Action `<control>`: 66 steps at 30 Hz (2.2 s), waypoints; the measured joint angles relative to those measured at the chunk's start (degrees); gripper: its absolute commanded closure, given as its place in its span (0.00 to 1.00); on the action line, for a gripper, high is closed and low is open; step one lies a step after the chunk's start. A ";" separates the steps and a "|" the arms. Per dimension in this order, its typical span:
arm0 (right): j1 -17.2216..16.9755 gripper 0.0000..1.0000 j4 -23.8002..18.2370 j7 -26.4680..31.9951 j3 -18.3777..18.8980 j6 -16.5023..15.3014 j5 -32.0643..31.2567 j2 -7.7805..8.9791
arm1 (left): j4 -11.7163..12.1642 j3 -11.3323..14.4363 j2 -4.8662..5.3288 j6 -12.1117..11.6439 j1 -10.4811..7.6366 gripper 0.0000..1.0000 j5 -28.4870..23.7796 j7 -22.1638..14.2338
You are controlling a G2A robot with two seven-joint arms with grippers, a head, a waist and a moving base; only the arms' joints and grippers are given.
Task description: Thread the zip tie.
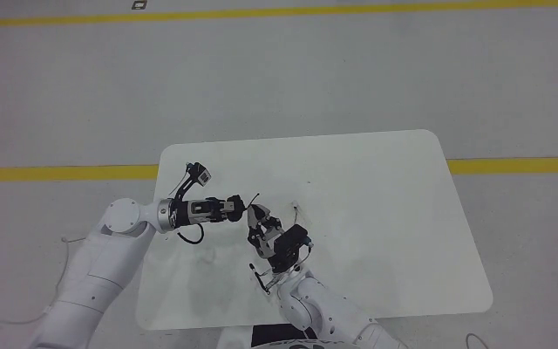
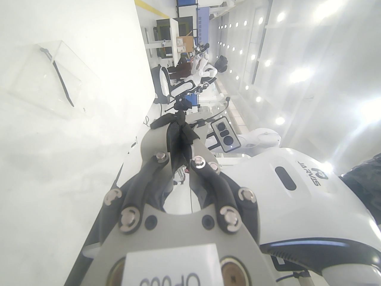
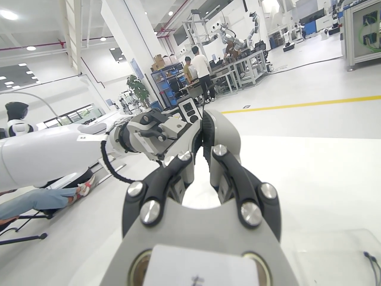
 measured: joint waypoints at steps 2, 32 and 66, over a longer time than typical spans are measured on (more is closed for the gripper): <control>-0.06 0.00 -0.05 -0.04 0.12 0.11 0.51 -0.01 | 0.00 0.00 0.00 0.00 0.00 1.00 0.00 0.00; -1.66 0.00 -0.97 -3.31 2.37 2.16 -8.88 1.45 | -2.96 -0.58 0.15 2.17 1.08 1.00 -1.60 1.70; 12.66 0.00 6.86 -8.87 -1.26 15.28 -26.52 7.60 | 0.01 -0.77 0.35 13.79 3.13 1.00 -23.52 -5.16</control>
